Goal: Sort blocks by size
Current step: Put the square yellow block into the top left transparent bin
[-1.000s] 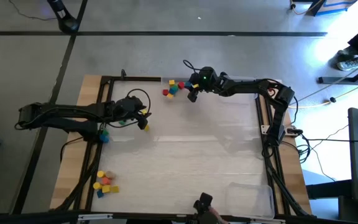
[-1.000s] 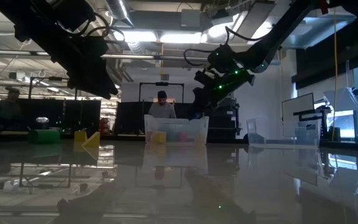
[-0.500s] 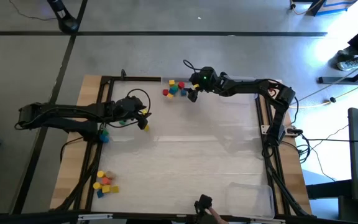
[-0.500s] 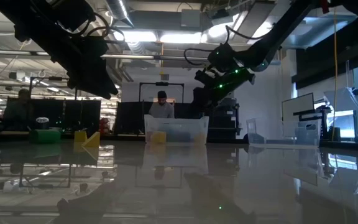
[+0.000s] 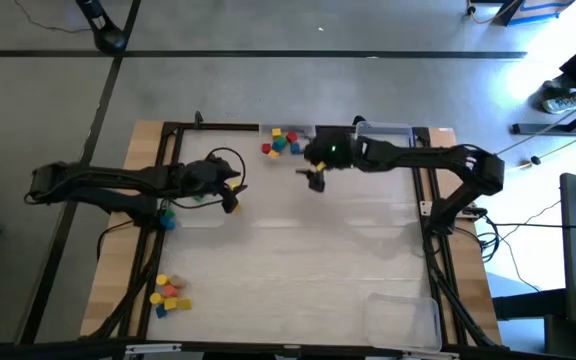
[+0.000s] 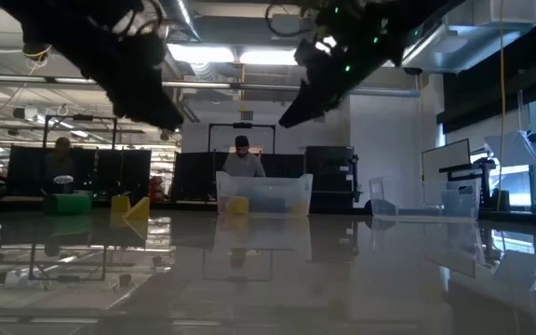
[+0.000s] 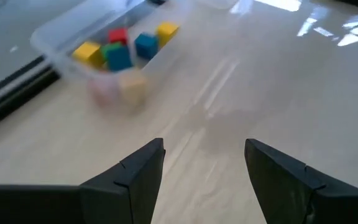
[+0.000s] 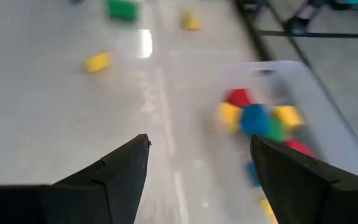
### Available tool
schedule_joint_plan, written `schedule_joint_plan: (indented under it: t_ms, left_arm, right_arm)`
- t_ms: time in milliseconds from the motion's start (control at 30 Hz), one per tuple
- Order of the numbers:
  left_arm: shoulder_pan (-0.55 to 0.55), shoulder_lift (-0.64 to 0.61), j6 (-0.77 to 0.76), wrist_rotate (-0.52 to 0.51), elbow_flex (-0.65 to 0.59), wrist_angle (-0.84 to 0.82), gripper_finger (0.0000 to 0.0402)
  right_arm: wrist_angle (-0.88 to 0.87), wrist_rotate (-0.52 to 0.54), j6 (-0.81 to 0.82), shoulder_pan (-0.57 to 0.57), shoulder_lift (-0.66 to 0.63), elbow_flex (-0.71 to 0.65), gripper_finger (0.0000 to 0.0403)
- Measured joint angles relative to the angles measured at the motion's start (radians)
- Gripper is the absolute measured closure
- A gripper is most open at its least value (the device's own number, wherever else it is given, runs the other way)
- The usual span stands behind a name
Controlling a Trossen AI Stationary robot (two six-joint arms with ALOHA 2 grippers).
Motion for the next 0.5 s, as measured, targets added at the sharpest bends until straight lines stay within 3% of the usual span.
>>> schedule_joint_plan:
  t_ms: [267, 500]
  left_arm:
    - [-0.164, 0.012, 0.063, -0.002, 0.156, -0.206, 0.0189]
    - [-0.324, 0.124, -0.063, -0.036, 0.322, -0.541, 0.0189]
  right_arm:
    - [-0.135, 0.014, 0.001, 0.151, -0.006, 0.0, 0.0125]
    - [-0.169, 0.028, 0.013, 0.207, -0.005, 0.0, 0.0125]
